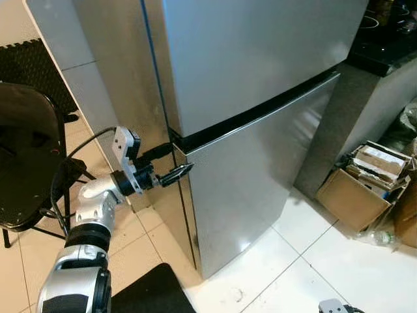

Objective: Restocking fridge

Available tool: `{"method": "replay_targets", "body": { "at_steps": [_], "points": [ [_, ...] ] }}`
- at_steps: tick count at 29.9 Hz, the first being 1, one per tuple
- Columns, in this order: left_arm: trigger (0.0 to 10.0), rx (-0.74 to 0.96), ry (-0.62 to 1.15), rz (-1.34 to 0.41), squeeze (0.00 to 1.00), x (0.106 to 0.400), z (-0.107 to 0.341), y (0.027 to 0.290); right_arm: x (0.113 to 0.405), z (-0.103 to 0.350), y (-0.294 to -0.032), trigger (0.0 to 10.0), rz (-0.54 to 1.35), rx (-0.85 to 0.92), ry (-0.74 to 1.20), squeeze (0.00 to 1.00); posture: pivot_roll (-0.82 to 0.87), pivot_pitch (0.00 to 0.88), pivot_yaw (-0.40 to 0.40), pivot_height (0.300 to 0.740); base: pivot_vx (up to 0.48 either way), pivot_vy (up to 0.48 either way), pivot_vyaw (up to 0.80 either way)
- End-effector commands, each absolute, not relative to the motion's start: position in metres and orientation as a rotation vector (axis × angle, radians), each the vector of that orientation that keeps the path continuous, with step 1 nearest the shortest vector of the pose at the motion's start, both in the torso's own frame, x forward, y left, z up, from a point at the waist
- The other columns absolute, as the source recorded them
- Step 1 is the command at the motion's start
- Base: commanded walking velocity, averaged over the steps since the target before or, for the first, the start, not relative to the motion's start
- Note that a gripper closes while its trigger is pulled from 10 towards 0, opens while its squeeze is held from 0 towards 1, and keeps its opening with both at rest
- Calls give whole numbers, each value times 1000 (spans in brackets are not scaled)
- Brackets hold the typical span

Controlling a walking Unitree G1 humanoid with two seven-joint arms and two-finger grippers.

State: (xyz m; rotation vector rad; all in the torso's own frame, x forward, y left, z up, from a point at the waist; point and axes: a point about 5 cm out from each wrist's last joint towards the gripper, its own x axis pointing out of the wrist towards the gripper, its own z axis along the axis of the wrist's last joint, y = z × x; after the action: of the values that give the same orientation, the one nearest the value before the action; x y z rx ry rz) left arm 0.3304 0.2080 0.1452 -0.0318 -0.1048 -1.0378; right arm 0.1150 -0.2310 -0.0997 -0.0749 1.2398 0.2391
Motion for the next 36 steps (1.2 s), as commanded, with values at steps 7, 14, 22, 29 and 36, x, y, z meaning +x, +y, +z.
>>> {"method": "replay_targets", "body": {
  "at_steps": [7,14,22,29,36],
  "points": [
    [10000,-82,-2,-1278,0,312,116,162,113,-99,-235,10000,215,-67,1237,0,-145,0,-13,740,0,0,0],
    [10000,-93,-8,-1313,0,310,116,154,113,-99,-236,10000,211,-65,1236,0,-146,0,-14,740,0,0,0],
    [10000,-199,-6,-1546,0,279,115,110,114,-99,-235,10000,213,-63,1236,0,-135,0,-15,740,0,0,0],
    [10000,-290,23,-1653,0,260,113,96,116,-99,-232,10000,219,-63,1234,0,-133,0,-15,740,0,0,0],
    [10000,-328,148,-1479,0,258,88,121,115,-100,-232,10000,222,-69,1241,0,-130,0,-12,740,0,0,0]
  ]
}}
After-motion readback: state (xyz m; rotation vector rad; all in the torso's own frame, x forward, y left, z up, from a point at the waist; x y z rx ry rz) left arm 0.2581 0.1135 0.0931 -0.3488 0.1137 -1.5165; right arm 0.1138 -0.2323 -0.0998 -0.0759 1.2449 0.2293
